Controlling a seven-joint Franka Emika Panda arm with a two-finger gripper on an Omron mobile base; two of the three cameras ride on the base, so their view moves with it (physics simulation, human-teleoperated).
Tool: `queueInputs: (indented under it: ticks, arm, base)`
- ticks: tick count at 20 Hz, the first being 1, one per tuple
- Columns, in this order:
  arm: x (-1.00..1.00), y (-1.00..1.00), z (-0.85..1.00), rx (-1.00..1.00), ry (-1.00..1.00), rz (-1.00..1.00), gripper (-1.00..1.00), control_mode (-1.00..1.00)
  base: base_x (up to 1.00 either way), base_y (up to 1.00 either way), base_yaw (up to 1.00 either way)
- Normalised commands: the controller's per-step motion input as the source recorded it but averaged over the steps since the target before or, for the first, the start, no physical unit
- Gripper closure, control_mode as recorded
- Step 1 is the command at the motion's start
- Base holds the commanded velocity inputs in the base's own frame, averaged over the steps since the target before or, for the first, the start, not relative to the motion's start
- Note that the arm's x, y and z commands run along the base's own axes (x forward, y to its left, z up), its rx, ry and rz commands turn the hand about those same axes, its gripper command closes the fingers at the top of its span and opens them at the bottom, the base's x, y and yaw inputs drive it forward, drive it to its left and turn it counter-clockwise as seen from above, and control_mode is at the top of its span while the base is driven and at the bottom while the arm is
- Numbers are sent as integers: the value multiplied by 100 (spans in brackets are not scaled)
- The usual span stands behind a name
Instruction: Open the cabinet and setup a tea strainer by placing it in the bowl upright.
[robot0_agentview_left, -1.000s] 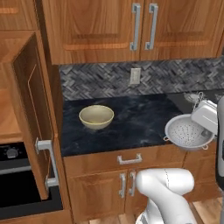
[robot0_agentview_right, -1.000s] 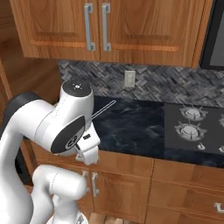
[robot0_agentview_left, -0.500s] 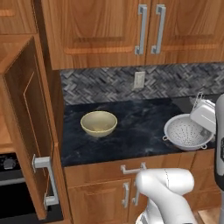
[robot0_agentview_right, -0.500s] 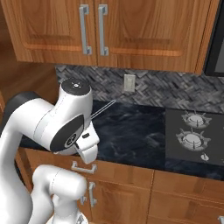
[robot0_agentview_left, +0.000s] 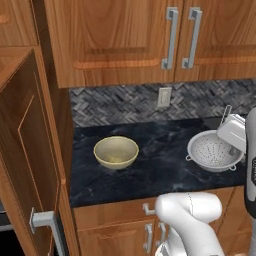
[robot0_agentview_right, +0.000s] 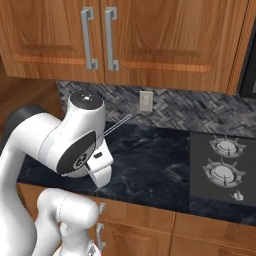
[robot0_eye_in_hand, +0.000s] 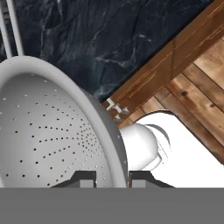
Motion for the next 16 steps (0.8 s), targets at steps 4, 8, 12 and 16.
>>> queueInputs:
  ticks: [4,8,12,16]
  arm:
    - [0,0,0,0,0,0,100,100]
    - [0,0,0,0,0,0,100,100]
    - [0,0,0,0,0,0,100,100]
    - [0,0,0,0,0,0,100,-100]
  base:
    - [35,24,0]
    - [27,23,0]
    - [2,1,0]
    - [0,0,0]
